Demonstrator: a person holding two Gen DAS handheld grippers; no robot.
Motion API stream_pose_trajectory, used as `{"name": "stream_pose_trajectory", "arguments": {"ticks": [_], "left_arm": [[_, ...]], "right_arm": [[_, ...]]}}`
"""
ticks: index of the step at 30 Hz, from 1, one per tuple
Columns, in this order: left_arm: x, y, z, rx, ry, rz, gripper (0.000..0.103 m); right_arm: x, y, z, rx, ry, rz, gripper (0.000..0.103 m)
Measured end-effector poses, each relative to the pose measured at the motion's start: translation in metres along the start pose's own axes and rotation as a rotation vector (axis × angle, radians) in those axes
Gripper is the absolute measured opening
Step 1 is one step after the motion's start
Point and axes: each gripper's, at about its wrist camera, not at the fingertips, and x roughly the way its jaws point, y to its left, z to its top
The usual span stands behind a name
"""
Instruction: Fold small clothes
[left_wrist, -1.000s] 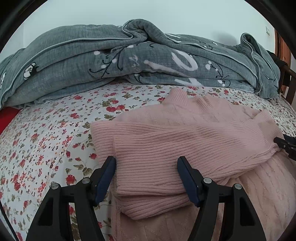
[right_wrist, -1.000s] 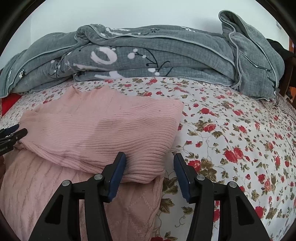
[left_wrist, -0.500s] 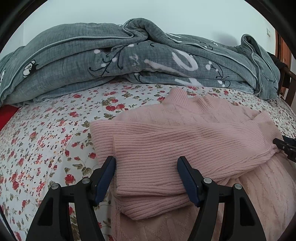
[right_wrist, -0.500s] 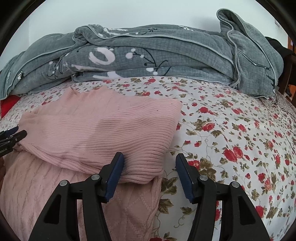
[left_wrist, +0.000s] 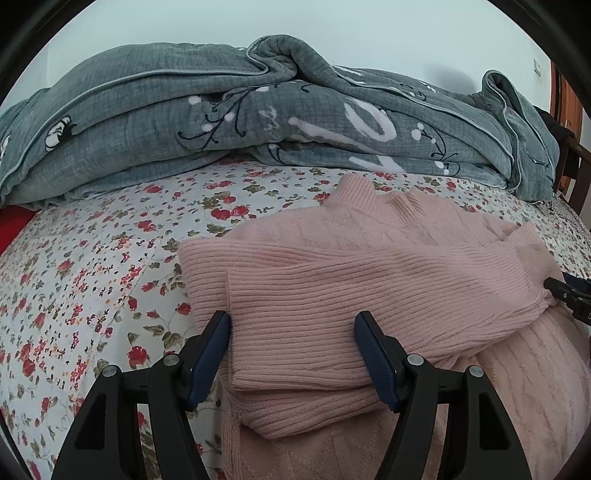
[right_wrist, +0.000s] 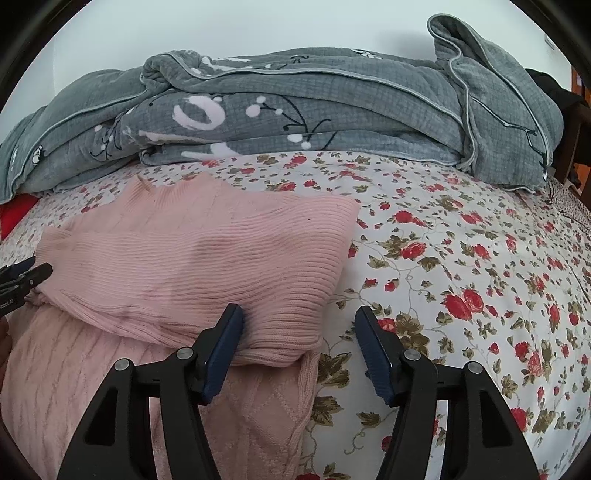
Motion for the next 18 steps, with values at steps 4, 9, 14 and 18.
{"name": "stream_pose_trajectory", "arguments": {"ticks": [4,9,14,18], "left_arm": [[0.000,0.002,-0.001,-0.013,0.000,-0.012,0.069],[-0.001,0.003,-0.001,-0.022,-0.005,-0.016,0.069],[-0.007,0.002,-0.003,-0.022,-0.020,0.023,0.071],[-0.019,0.022,-0.008,-0.121,-0.045,0.013,0.071]], "right_arm": [[0.000,0.000,0.000,0.004,0.000,-0.001,0.062],[-0.002,0.000,0.000,0.004,-0.002,-0.010,0.064],[-0.018,-0.001,-0.003,0.016,-0.077,-0.028,0.067],[-0.027,-0.001,-0.002,0.007,-0.098,-0.027,0.067]]}}
